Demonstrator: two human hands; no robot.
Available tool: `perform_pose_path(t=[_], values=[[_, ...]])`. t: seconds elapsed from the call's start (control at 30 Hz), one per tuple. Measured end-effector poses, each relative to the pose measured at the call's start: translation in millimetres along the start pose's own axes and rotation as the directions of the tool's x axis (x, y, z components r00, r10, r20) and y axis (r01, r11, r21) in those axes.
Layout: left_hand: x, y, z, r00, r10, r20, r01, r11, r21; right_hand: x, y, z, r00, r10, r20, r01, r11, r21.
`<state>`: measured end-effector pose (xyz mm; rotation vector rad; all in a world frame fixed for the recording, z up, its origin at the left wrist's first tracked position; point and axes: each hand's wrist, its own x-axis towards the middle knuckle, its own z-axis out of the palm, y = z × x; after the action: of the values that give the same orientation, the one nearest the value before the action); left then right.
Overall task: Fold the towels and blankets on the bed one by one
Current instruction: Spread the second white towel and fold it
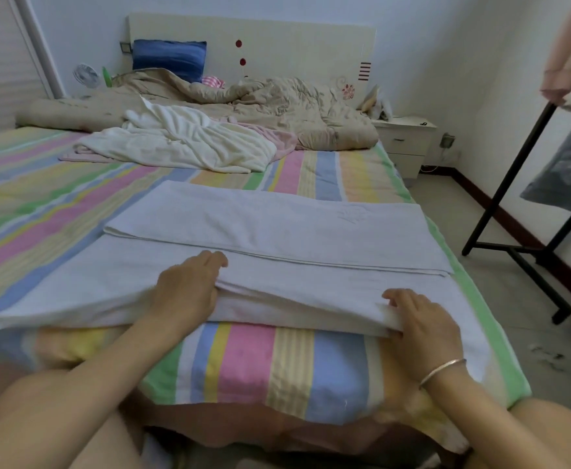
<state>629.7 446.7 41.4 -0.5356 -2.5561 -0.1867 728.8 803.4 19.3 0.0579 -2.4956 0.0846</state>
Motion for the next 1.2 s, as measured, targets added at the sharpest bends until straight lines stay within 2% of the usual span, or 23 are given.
perform_pose_path(t=[0.1, 0.17, 0.23, 0.3, 0.43, 0.53, 0.67, 0.83, 0.9, 0.97, 1.03, 1.1, 1.2], values=[[34, -10, 13, 0.99, -0.115, -0.082, 0.125, 0.984, 0.126, 29, 10, 5, 0.996, 0.076, -0.037, -0.078, 0.995, -0.063], [56, -14, 21, 0.973, -0.205, -0.104, 0.216, 0.97, 0.112, 45, 14, 11, 0.992, 0.113, -0.052, -0.116, 0.99, -0.079], [81, -21, 32, 0.963, -0.239, -0.128, 0.248, 0.967, 0.063, 63, 24, 20, 0.988, 0.151, -0.045, -0.154, 0.985, -0.076], [110, -27, 39, 0.965, -0.19, -0.18, 0.204, 0.977, 0.065, 85, 36, 25, 0.974, 0.223, -0.025, -0.224, 0.974, -0.024], [181, -40, 45, 0.957, 0.036, -0.287, 0.013, 0.985, 0.17, 147, 68, 31, 0.932, 0.353, 0.079, -0.356, 0.934, 0.032], [231, -46, 53, 0.939, 0.135, -0.317, -0.063, 0.972, 0.227, 195, 90, 36, 0.931, 0.355, 0.083, -0.359, 0.932, 0.044], [278, -58, 98, 0.968, 0.121, -0.22, -0.06, 0.962, 0.267, 249, 111, 63, 0.915, 0.362, 0.178, -0.351, 0.932, -0.094], [276, -67, 169, 0.998, 0.06, 0.029, -0.066, 0.948, 0.312, 270, 126, 122, 0.881, 0.355, 0.311, -0.282, 0.924, -0.258], [268, -66, 196, 0.997, 0.032, 0.067, -0.051, 0.953, 0.298, 268, 126, 146, 0.86, 0.352, 0.369, -0.232, 0.914, -0.331], [264, -64, 209, 0.998, -0.024, 0.064, 0.005, 0.959, 0.285, 261, 124, 167, 0.903, 0.294, 0.312, -0.161, 0.907, -0.389], [265, -66, 213, 0.995, -0.063, 0.081, 0.036, 0.954, 0.298, 257, 107, 181, 0.94, 0.266, 0.216, -0.179, 0.919, -0.35], [267, -67, 209, 0.99, -0.09, 0.107, 0.057, 0.96, 0.274, 255, 70, 190, 0.964, 0.214, 0.155, -0.178, 0.959, -0.22], [267, -73, 200, 0.994, -0.035, 0.102, 0.015, 0.981, 0.191, 252, -9, 198, 0.972, 0.049, 0.229, -0.064, 0.996, 0.06]])
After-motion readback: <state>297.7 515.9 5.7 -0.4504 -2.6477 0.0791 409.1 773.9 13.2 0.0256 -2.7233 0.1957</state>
